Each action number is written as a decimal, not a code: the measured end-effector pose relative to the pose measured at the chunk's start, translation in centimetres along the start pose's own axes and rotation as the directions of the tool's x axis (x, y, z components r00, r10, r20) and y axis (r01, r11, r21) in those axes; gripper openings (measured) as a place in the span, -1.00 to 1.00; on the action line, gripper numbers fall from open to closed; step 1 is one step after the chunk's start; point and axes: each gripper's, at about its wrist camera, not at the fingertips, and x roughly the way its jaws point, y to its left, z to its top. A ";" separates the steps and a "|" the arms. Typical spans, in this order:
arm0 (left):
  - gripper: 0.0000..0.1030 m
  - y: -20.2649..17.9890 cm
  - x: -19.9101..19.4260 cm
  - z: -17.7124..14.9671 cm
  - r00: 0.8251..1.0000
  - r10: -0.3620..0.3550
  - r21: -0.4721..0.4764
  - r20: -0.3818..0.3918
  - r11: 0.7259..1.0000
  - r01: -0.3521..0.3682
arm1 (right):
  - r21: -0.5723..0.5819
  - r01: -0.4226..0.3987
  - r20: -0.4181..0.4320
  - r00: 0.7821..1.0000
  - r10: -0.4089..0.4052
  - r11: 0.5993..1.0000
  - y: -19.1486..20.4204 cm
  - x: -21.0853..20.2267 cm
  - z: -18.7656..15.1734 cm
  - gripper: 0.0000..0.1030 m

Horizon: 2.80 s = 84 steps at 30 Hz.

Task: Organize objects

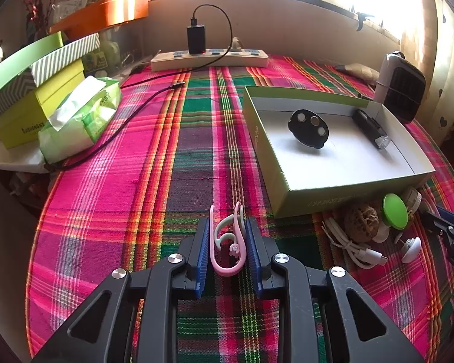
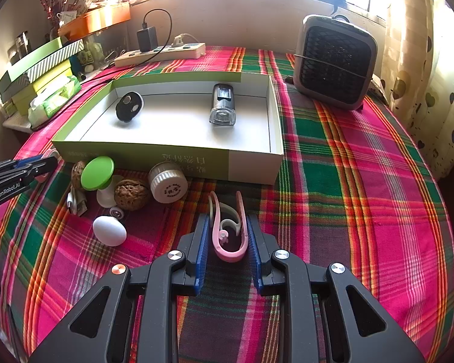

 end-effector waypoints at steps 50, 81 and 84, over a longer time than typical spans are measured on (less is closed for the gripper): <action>-0.59 -3.6 -2.0 5.4 0.989 -0.135 0.066 0.063 0.989 0.130 | -0.035 -0.091 0.067 0.993 0.093 0.995 1.8 -1.3 7.3 -0.52; -0.59 -5.6 3.5 6.7 0.991 -0.128 0.085 -0.024 0.988 0.130 | -0.066 -0.102 -0.078 0.992 0.097 0.993 4.0 8.7 13.7 -0.51; -0.59 -5.8 3.7 6.8 0.991 -0.132 0.086 -0.026 0.987 0.133 | -0.069 -0.100 -0.084 0.992 0.094 0.993 4.0 9.1 13.8 -0.51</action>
